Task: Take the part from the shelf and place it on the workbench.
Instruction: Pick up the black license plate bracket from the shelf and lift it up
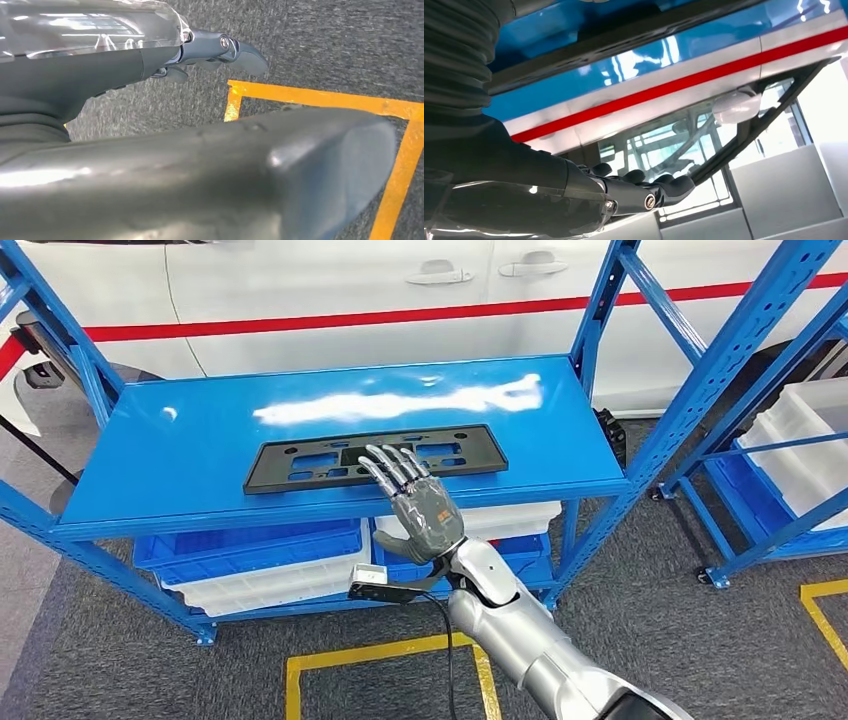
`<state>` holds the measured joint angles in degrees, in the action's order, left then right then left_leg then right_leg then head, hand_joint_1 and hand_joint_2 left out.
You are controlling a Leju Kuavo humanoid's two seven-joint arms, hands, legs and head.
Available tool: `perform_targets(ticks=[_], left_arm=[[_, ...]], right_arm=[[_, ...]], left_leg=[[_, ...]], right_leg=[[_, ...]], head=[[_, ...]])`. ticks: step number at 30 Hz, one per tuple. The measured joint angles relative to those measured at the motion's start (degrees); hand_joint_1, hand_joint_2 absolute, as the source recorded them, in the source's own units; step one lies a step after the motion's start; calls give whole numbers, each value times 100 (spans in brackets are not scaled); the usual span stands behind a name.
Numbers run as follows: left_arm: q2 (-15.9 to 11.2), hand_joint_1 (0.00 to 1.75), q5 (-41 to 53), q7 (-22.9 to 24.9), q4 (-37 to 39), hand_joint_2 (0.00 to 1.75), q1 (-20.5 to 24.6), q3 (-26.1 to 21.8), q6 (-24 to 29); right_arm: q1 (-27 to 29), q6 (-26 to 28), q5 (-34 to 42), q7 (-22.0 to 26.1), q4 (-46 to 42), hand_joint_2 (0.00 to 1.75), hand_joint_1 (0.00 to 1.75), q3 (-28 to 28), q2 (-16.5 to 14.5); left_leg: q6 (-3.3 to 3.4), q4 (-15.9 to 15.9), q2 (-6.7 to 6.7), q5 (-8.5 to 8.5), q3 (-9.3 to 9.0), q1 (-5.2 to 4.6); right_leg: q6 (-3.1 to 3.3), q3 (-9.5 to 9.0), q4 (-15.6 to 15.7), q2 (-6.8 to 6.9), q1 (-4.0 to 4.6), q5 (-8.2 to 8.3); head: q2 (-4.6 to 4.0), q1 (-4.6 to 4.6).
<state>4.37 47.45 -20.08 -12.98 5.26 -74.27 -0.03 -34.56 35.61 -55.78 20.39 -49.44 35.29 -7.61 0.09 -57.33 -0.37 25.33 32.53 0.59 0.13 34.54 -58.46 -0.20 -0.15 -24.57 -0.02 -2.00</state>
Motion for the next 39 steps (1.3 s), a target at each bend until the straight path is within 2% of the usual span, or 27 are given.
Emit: perform_targets(ticks=[3,5,8,9,10,11,13,14,15,17,19,20,22,23,24,25,26,28,29,30,31,34,35,36,37,39], left_arm=[[-3,0,-1,-9,0,0,1,0,-16],[-4,0,1,-13,0,0,3,0,-26],[-7,0,2,-14,0,0,-3,0,-30],[-10,0,3,-14,0,0,-8,0,-30],[-11,0,4,-14,0,0,-13,0,-30],[-13,0,7,-14,0,0,-16,0,-31],[-21,0,20,-10,0,0,-14,0,-33],[-25,0,28,-7,0,0,-8,0,-36],[-28,0,36,-4,0,0,-3,0,-38],[-35,0,44,-1,0,0,-3,0,-42],[-39,0,46,1,0,0,-11,0,-45],[-39,0,46,-1,0,0,-10,0,-50],[-40,0,46,-4,0,0,-3,0,-65],[-40,0,46,-7,0,0,-2,0,-75],[-41,0,46,-10,0,0,-4,0,-84],[-41,0,46,-13,0,0,-8,0,-93],[-41,0,46,-14,0,0,-14,0,-99],[-40,0,47,-16,0,0,-23,0,-109],[-40,0,48,-16,0,0,-22,0,-112],[-40,0,49,-18,0,0,-18,0,-114],[-41,0,50,-21,0,0,-15,0,-116],[-42,0,55,-31,0,0,-6,1,-124],[-39,0,59,-33,0,0,-3,1,-129],[-38,0,62,-34,0,0,0,2,-132],[-37,0,66,-36,0,0,1,2,-135],[-39,0,69,-35,0,0,-9,2,-134]], right_arm=[[-47,59,-29,-37,69,175,0,3,-23],[-79,80,-42,-48,103,175,0,3,-47],[-95,103,-65,-56,151,44,0,6,-80],[-88,123,-72,-59,170,0,0,7,-83],[-80,150,-71,-59,185,0,0,7,-83],[-71,185,-50,-44,193,0,0,7,-85],[-53,248,29,20,173,0,0,7,-89],[-43,265,73,59,153,0,0,7,-91],[-27,266,102,89,128,0,0,7,-90],[25,239,128,120,71,0,0,7,-88],[79,206,133,134,5,0,0,7,-85],[90,195,134,137,-18,0,0,7,-84],[122,188,133,138,-39,0,0,7,-76],[151,188,132,138,-40,0,0,7,-67],[187,188,128,138,-40,0,0,7,-56],[217,188,125,138,-40,0,0,7,-46],[235,188,122,138,-40,0,0,7,-36],[241,188,120,138,-39,0,0,7,-26],[238,188,119,138,-39,0,0,7,-23],[238,188,117,136,-39,0,0,7,-21],[241,188,112,134,-39,0,0,7,-18],[249,193,88,129,-43,0,0,7,-8],[247,195,77,129,-46,0,0,7,-8],[245,196,67,129,-48,0,0,7,-9],[247,196,58,129,-48,0,0,7,-9],[267,195,47,129,-47,0,0,7,-8]], left_leg=[[-99,-8,5,25,2,10],[-159,-267,9,200,108,22],[-216,-1354,11,693,637,31],[-222,-1616,11,748,782,31],[-219,-1674,11,693,831,31],[-203,-1484,11,525,760,30],[-138,-675,10,104,382,15],[-102,-318,10,-17,212,1],[-72,-100,11,-65,107,-15],[-23,-2,10,-35,64,-37],[37,47,13,-44,19,-11],[67,77,17,-48,-11,6],[114,106,21,-36,-55,17],[126,104,21,-21,-64,16],[129,99,19,-4,-74,16],[126,92,16,19,-89,16],[116,81,13,48,-113,17],[79,53,9,127,-176,20],[47,26,7,175,-197,7],[14,10,5,212,-209,-4],[-23,1,5,242,-213,-13],[-126,-17,19,321,-250,3],[-154,-132,23,389,-216,13],[-180,-382,24,506,-102,20],[-200,-748,25,652,90,26],[-225,-1533,25,883,576,28]], right_leg=[[85,-15,61,-8,12,-10],[156,-37,94,-2,-8,0],[214,-47,100,2,2,-22],[222,-52,98,0,12,-31],[223,-61,96,-3,19,-39],[220,-80,94,-8,26,-48],[199,-132,93,-18,44,-79],[180,-147,87,-21,55,-95],[159,-151,84,-22,63,-104],[104,-146,86,-22,61,-115],[38,-146,37,-20,55,-170],[7,-84,-112,-18,52,-258],[-49,250,-756,-13,28,-555],[-72,484,-1153,-12,9,-697],[-93,682,-1457,-11,-11,-770],[-110,795,-1583,-10,-31,-736],[-122,801,-1497,-7,-50,-594],[-121,545,-830,8,-74,-126],[-104,384,-458,17,-70,30],[-77,269,-203,22,-65,111],[-41,211,-73,21,-55,110],[77,143,-14,-3,-45,33],[116,100,10,-3,-52,17],[150,53,32,0,-61,-2],[175,18,39,4,-58,-26],[200,-36,39,1,-44,-79]], head=[[0,0],[0,-1],[0,-1],[0,-1],[0,-1],[0,-1],[0,-1],[0,-1],[0,0],[0,-1],[0,-1],[0,0],[0,1],[0,1],[0,1],[0,1],[0,1],[0,1],[0,1],[0,0],[0,-1],[0,-1],[0,-1],[0,-1],[0,-1],[0,-1]])
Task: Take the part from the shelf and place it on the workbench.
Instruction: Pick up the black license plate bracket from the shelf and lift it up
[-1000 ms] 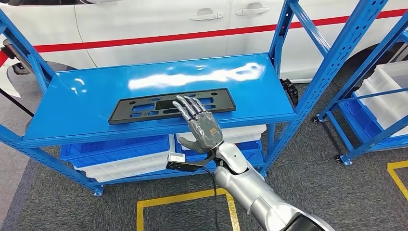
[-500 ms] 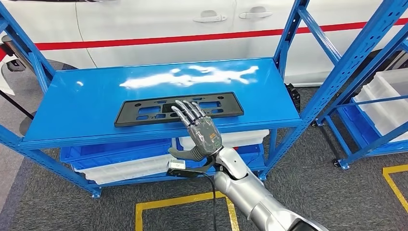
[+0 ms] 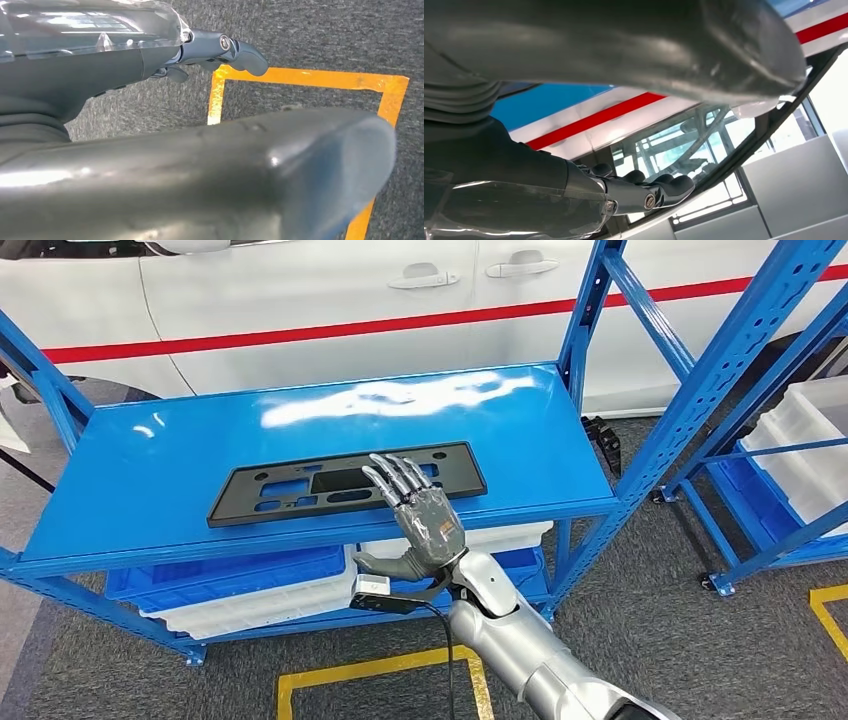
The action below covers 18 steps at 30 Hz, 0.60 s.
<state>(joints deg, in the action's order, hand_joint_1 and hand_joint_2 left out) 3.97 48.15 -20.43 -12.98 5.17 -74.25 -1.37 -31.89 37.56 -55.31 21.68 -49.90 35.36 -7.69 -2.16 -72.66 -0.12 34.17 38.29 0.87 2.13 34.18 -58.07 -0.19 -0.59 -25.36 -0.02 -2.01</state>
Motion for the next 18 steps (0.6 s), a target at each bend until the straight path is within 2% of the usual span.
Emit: perform_targets(ticks=[1,2,3,4,5,6,8,10,12,15,16,17,18], left_arm=[[-2,0,1,1,0,0,-10,0,1],[-2,0,2,1,0,0,-18,0,4],[-2,0,7,2,0,0,-22,0,7],[-2,0,11,2,0,0,-22,0,10],[-2,0,16,2,0,0,-19,0,12],[-3,0,20,3,0,0,-13,0,14],[-4,0,16,16,0,0,-6,0,20],[-4,0,8,34,0,0,-6,0,25],[-4,0,1,45,0,0,1,0,25],[-5,0,2,55,0,0,16,0,21],[-6,0,2,56,0,0,16,0,21],[-6,0,1,56,0,0,15,0,20],[-5,0,1,55,0,0,14,0,19]], right_arm=[[14,-1,-4,0,1,0,0,0,1],[24,-3,-8,0,1,0,0,0,2],[27,-4,-14,0,0,0,0,0,1],[27,-7,-20,-1,-1,0,0,0,1],[23,-10,-27,-5,-1,0,0,0,1],[20,-11,-36,-13,-2,0,0,0,1],[19,-3,-61,-43,-3,0,0,0,9],[17,37,-140,-80,-10,87,0,-1,25],[2,100,-241,-110,-20,175,0,-2,50],[5,147,-362,-152,-20,175,0,-10,131],[15,155,-423,-169,-13,175,0,-16,164],[20,165,-498,-183,-4,175,0,-26,190],[20,177,-594,-193,7,175,0,-38,208]], left_leg=[[-1,-179,0,-27,155,0],[7,-133,0,-179,203,0],[24,146,0,-437,137,-1],[50,558,0,-728,6,-2],[79,940,-1,-941,-138,-16],[113,1233,0,-1055,-254,-29],[167,1419,-4,-1040,-331,-59],[224,1470,-6,-1033,-348,-39],[289,1520,-2,-1040,-381,-12],[342,1529,0,-1022,-395,-13],[347,1525,-1,-1013,-399,-15],[344,1518,-4,-1003,-406,-15],[336,1511,-7,-988,-420,-15]], right_leg=[[1,-34,-2,-6,6,-27],[-3,-79,-4,-15,9,-57],[-11,-134,-5,-22,12,-92],[-24,-190,-6,-27,15,-129],[-45,-233,-10,-31,28,-167],[-69,-253,-15,-35,38,-195],[-125,-251,-12,-38,53,-220],[-187,-254,-15,-35,50,-250],[-242,-142,-266,-25,46,-420],[-285,457,-1349,-16,25,-878],[-294,627,-1603,-15,20,-911],[-295,685,-1626,-13,18,-821],[-288,628,-1422,-12,17,-627]], head=[[0,0],[0,0],[0,0],[0,0],[0,0],[0,0],[0,1],[0,1],[0,2],[0,2],[0,2],[0,2],[0,2]])
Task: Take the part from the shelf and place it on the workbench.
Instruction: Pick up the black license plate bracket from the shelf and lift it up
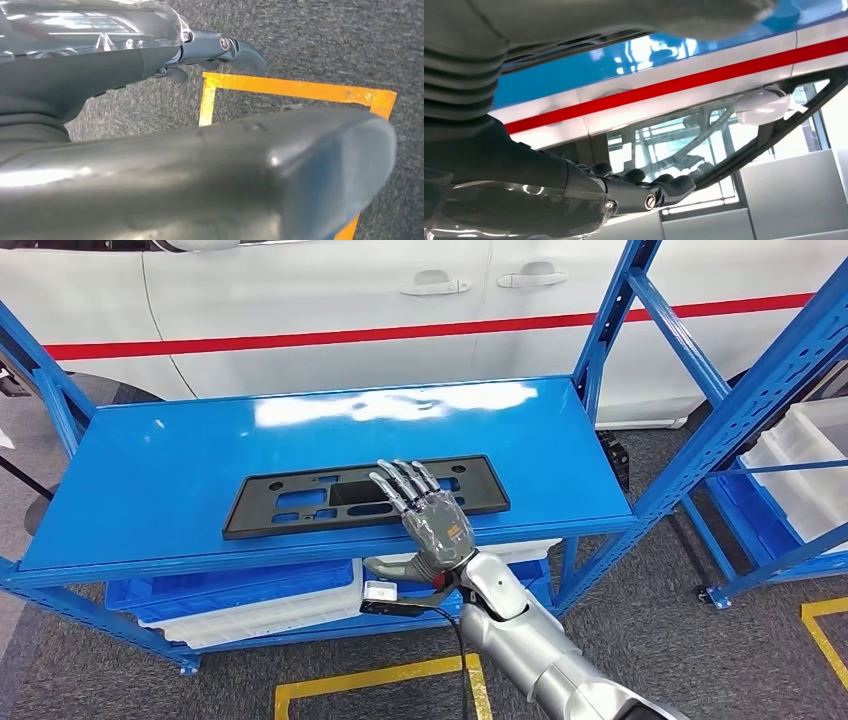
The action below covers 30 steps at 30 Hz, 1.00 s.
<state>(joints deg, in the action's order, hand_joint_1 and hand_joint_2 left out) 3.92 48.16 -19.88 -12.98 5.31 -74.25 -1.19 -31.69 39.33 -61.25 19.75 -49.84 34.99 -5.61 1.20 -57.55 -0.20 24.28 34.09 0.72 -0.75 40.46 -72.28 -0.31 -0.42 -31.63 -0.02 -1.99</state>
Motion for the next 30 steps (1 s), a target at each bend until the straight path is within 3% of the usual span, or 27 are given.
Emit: perform_targets(ticks=[2,4,7,9,12,13,14,15,17,19,22,24,25,28,29,30], left_arm=[[1,0,4,-4,0,0,1,0,-6],[2,0,18,-14,0,0,6,0,-14],[1,0,43,-33,0,0,9,1,-17],[7,0,57,-45,0,0,12,2,-17],[17,0,69,-51,1,0,6,2,-16],[17,0,70,-51,1,0,0,2,-14],[17,0,72,-51,1,0,-5,2,-11],[17,0,74,-51,1,0,-7,2,-7],[17,0,79,-51,0,0,-3,2,5],[17,0,80,-48,0,0,10,3,21],[17,0,80,-44,1,0,17,3,40],[24,0,82,-49,1,0,15,3,53],[28,0,84,-53,1,0,17,3,61],[32,0,93,-71,0,0,16,4,74],[32,0,96,-78,0,0,14,4,77],[32,0,97,-83,0,0,13,4,80]], right_arm=[[-12,16,-223,-19,22,175,0,-17,22],[-24,22,-546,-102,44,175,0,-21,30],[-25,25,-1202,-326,69,175,0,-21,26],[-33,27,-1501,-425,78,175,0,-21,4],[-30,28,-1659,-499,105,175,0,-21,-33],[-26,28,-1709,-532,123,175,0,-21,-39],[-24,28,-1762,-564,142,175,0,-21,-47],[-25,28,-1813,-596,160,175,0,-20,-62],[-45,28,-1885,-638,201,175,0,-19,-117],[-90,28,-1915,-660,257,175,0,-18,-193],[-163,28,-1924,-692,371,175,0,-13,-306],[-237,29,-1932,-735,472,175,0,-4,-378],[-292,29,-1936,-766,545,175,0,4,-416],[-427,27,-1969,-900,832,175,0,40,-524],[-464,26,-1992,-952,933,175,0,57,-564],[-518,23,-2025,-1013,1035,175,0,76,-614]], left_leg=[[-30,-19,-5,39,-33,-4],[-77,-41,-9,69,-37,-21],[-176,-27,-9,93,-46,-20],[-245,-205,-6,238,19,-6],[-312,-1250,-1,716,517,10],[-320,-1551,-1,793,676,12],[-321,-1659,-1,766,745,12],[-311,-1535,-1,632,701,12],[-263,-755,0,223,338,6],[-202,-110,-2,14,22,-19],[-119,19,-12,7,-35,-41],[-55,60,-10,-23,-50,-18],[-26,81,-6,-37,-57,-6],[6,81,-1,-39,-49,-12],[6,76,-3,-38,-46,-13],[2,67,-4,-35,-45,-13]], right_leg=[[41,-329,779,3,5,447],[87,-553,1300,3,23,639],[162,-583,1398,-6,38,647],[223,-617,1450,0,12,670],[269,-640,1474,16,4,673],[273,-643,1473,18,9,670],[276,-649,1472,16,13,666],[275,-659,1472,12,16,661],[261,-692,1472,1,22,646],[221,-703,1461,-12,44,627],[130,-701,1462,-15,54,622],[70,-648,1325,-9,47,513],[44,-547,1100,-5,41,369],[3,-23,10,3,13,-136],[0,72,-168,3,10,-154],[8,50,-104,3,9,-51]], head=[[0,0],[0,-1],[0,-1],[0,-2],[0,-2],[0,-2],[0,-2],[0,-2],[0,-2],[0,-2],[0,-2],[0,-1],[0,-1],[0,0],[0,0],[0,0]])
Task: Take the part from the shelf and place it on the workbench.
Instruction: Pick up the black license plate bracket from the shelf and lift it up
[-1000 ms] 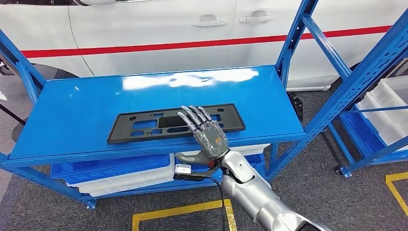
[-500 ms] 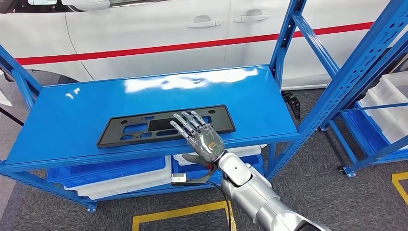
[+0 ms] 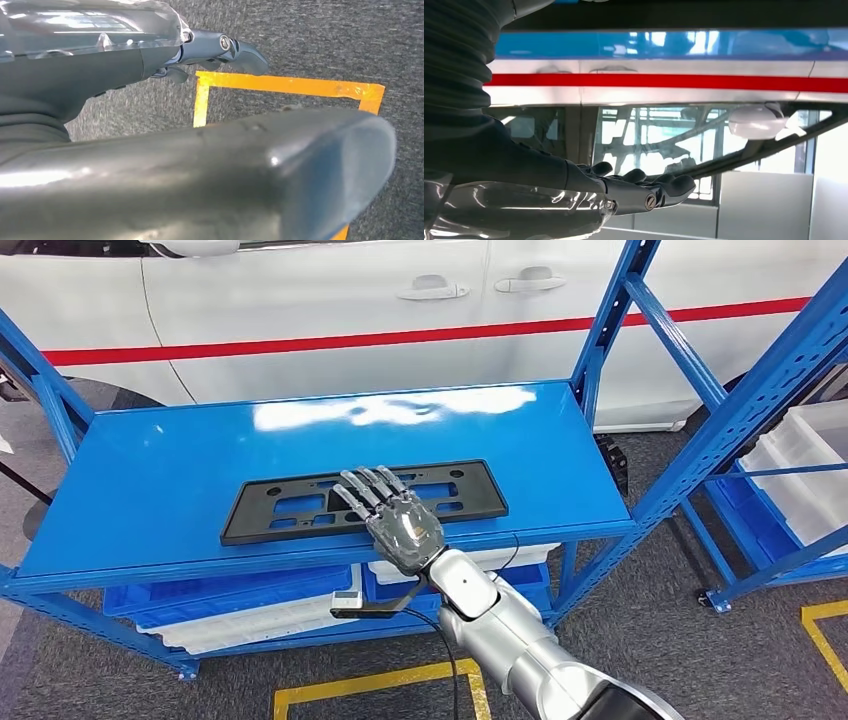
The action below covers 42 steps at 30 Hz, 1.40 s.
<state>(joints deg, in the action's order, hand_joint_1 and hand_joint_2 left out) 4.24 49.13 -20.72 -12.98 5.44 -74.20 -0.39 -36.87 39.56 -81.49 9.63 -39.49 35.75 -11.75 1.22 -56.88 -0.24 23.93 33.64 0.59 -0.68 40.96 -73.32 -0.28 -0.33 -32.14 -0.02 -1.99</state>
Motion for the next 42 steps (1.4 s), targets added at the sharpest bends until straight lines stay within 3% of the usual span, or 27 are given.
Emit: perform_targets(ticks=[3,5,9,11,13,14,15,16,18,20,23,25,28,29,30,31,33,35,39,40,42], left_arm=[[5,0,4,-20,0,0,8,0,6],[11,0,5,-31,0,0,13,0,6],[4,0,8,-45,1,0,14,1,2],[2,0,15,-49,2,0,14,2,-6],[3,0,22,-46,2,0,9,2,-9],[2,0,23,-43,2,0,3,2,-9],[2,0,24,-40,1,0,-3,2,-9],[-1,0,25,-38,1,0,-5,2,-8],[-7,0,25,-37,0,0,1,3,-7],[-10,0,24,-36,0,0,13,4,-2],[-12,0,22,-35,1,0,7,2,6],[-13,0,20,-35,1,0,8,2,6],[-14,0,16,-35,1,0,13,2,6],[-15,0,16,-35,1,0,11,2,6],[-15,0,15,-35,0,0,10,2,6],[-15,0,15,-35,0,0,9,2,6],[-14,0,14,-36,1,0,10,2,4],[-12,0,15,-38,2,0,12,2,-1],[-15,0,20,-49,1,0,10,2,-10],[-14,0,26,-55,1,0,12,3,-13],[-12,0,44,-63,2,0,11,4,-15]], right_arm=[[-282,-14,-134,-199,320,175,0,63,-179],[-474,-52,-245,-333,536,175,0,121,-284],[-716,-190,-439,-555,929,175,0,251,-450],[-816,-248,-486,-620,1109,175,0,313,-525],[-858,-289,-502,-649,1272,175,0,351,-554],[-860,-303,-505,-657,1347,175,0,364,-558],[-862,-314,-511,-664,1418,175,0,378,-561],[-866,-319,-520,-670,1477,175,0,397,-565],[-889,-329,-545,-681,1562,175,0,435,-580],[-921,-348,-575,-673,1636,175,0,468,-587],[-941,-386,-599,-645,1728,175,0,501,-586],[-962,-410,-600,-644,1767,175,0,512,-584],[-979,-418,-600,-644,1833,175,0,520,-574],[-973,-419,-600,-644,1859,175,0,522,-568],[-969,-420,-600,-644,1882,175,0,525,-562],[-969,-422,-600,-645,1901,175,0,527,-558],[-986,-434,-597,-653,1921,175,0,529,-556],[-1016,-443,-586,-669,1930,175,0,529,-556],[-1041,-467,-586,-767,1965,175,0,530,-549],[-1049,-487,-591,-803,1974,175,0,531,-557],[-1063,-541,-600,-869,1993,175,0,537,-574]], left_leg=[[-40,-43,-4,25,4,-12],[-92,-64,-5,35,18,-27],[-224,-150,-5,107,62,-7],[-288,-647,-3,403,281,14],[-340,-1435,-2,748,648,32],[-356,-1681,-1,807,767,38],[-365,-1702,0,749,781,44],[-366,-1468,1,583,668,51],[-345,-634,4,199,246,56],[-278,-123,-4,61,-4,36],[-165,-48,-8,60,-22,22],[-91,-18,-1,37,-31,41],[-33,-10,7,33,-25,39],[-31,-12,7,35,-23,36],[-30,-15,5,36,-24,35],[-34,-18,1,39,-29,34],[-56,-27,-7,53,-44,28],[-103,-46,-10,71,-41,7],[-228,-80,-5,117,-25,19],[-258,-206,-3,207,25,23],[-312,-806,1,544,288,35]], right_leg=[[72,-517,1081,1,18,556],[118,-705,1493,-2,43,671],[231,-720,1570,0,32,701],[279,-734,1597,10,6,717],[294,-732,1596,20,10,714],[295,-732,1595,23,12,712],[292,-735,1593,24,12,710],[285,-743,1591,20,11,705],[251,-763,1580,10,20,685],[199,-758,1567,2,41,676],[108,-746,1560,0,41,670],[46,-653,1344,0,31,514],[6,-117,253,3,13,-8],[3,38,-39,4,9,-82],[6,99,-126,4,6,-43],[18,41,26,5,5,104],[68,-330,818,6,14,510],[113,-618,1430,7,36,722],[206,-674,1578,-1,45,754],[236,-684,1598,2,27,764],[275,-693,1616,10,10,769]], head=[[0,0],[0,0],[0,-1],[0,-2],[0,-2],[0,-2],[0,-2],[0,-2],[0,-2],[0,-1],[0,0],[0,0],[0,0],[0,0],[0,0],[0,0],[0,0],[0,-1],[0,-2],[0,-2],[0,-2]])
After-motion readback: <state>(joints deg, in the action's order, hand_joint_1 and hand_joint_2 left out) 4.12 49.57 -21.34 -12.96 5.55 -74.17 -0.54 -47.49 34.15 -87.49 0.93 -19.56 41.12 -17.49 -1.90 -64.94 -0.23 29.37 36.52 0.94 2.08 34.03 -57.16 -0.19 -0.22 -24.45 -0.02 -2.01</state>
